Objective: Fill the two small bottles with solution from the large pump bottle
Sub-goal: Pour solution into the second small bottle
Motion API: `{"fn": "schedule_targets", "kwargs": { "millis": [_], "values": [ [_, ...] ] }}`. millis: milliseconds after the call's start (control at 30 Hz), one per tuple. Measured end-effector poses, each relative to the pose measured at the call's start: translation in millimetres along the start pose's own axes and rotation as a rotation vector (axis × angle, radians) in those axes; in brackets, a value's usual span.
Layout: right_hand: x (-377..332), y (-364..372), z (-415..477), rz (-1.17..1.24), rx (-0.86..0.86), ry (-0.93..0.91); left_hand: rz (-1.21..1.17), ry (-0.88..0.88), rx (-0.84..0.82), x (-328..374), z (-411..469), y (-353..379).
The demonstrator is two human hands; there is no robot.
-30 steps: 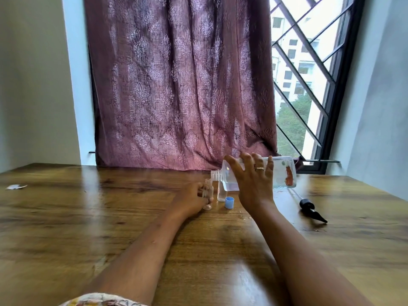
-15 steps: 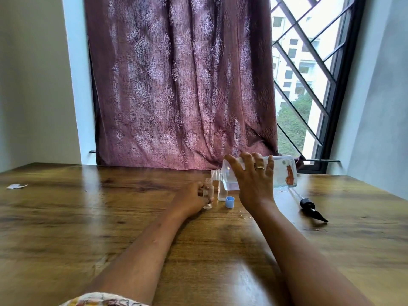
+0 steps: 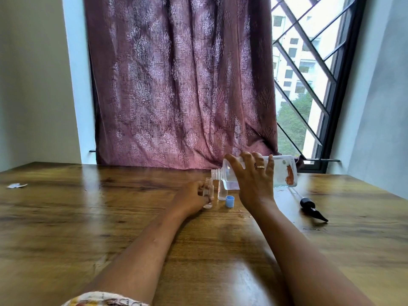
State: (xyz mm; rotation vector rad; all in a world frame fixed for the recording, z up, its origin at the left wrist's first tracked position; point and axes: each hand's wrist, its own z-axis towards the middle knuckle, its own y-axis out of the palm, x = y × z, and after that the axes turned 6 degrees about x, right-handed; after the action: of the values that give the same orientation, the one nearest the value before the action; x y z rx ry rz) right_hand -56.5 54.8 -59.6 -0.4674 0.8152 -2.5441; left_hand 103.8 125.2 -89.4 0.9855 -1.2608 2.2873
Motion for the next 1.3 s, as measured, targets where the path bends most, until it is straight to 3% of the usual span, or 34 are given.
{"fn": "schedule_targets", "kwargs": {
  "millis": [1300],
  "values": [
    [-0.3,-0.5,0.0,0.022,0.009,-0.001,-0.005,-0.012,-0.008,2.5,-2.4,-0.9]
  ]
}}
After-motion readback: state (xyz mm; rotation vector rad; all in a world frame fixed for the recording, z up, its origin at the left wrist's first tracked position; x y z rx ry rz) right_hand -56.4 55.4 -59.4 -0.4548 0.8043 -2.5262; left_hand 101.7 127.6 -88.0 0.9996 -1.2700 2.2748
